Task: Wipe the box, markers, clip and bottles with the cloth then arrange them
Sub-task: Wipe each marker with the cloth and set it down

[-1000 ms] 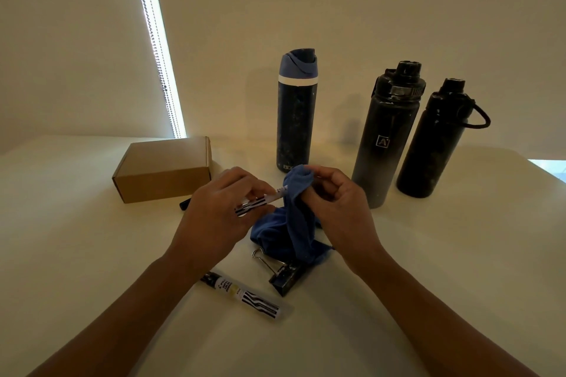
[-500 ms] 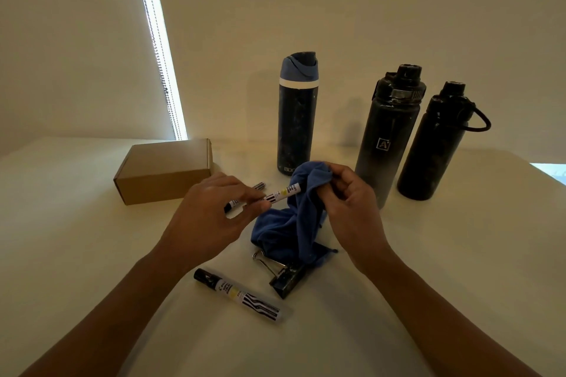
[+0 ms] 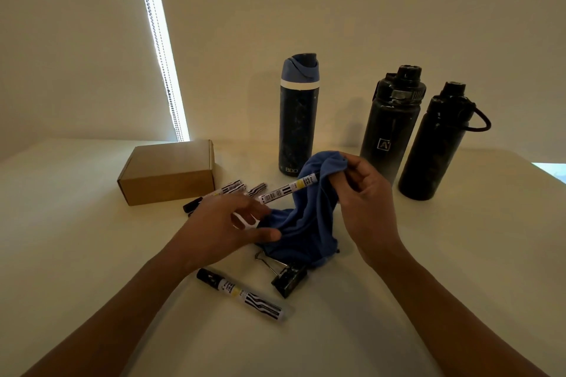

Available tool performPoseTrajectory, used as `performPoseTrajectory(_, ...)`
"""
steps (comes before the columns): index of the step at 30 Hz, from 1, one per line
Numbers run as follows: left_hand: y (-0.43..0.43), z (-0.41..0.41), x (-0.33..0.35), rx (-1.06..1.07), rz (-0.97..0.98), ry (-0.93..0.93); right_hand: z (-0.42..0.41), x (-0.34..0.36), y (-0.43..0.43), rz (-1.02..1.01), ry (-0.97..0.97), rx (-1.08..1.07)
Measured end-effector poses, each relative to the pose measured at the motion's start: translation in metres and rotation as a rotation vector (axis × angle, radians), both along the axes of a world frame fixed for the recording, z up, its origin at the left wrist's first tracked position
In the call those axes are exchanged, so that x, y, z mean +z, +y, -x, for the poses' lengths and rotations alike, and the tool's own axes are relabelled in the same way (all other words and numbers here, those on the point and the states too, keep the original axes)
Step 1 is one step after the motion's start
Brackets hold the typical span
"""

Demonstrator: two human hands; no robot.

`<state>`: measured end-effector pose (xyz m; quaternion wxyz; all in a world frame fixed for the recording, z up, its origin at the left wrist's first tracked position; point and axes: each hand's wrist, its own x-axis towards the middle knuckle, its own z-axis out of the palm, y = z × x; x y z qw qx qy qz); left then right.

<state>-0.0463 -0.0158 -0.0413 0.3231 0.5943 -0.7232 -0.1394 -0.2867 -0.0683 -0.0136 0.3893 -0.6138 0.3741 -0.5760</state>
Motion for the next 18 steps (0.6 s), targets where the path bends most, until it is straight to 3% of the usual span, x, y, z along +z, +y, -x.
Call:
performPoseTrajectory(7, -0.007, 0.010, -0.004, -0.091, -0.010, -0.021, 0.005, 0.007, 0.000, 0.031, -0.076, -0.030)
performPoseTrajectory(18, -0.007, 0.001, 0.007, 0.116, 0.181, 0.147, 0.008, 0.003, -0.004, -0.004, -0.064, 0.030)
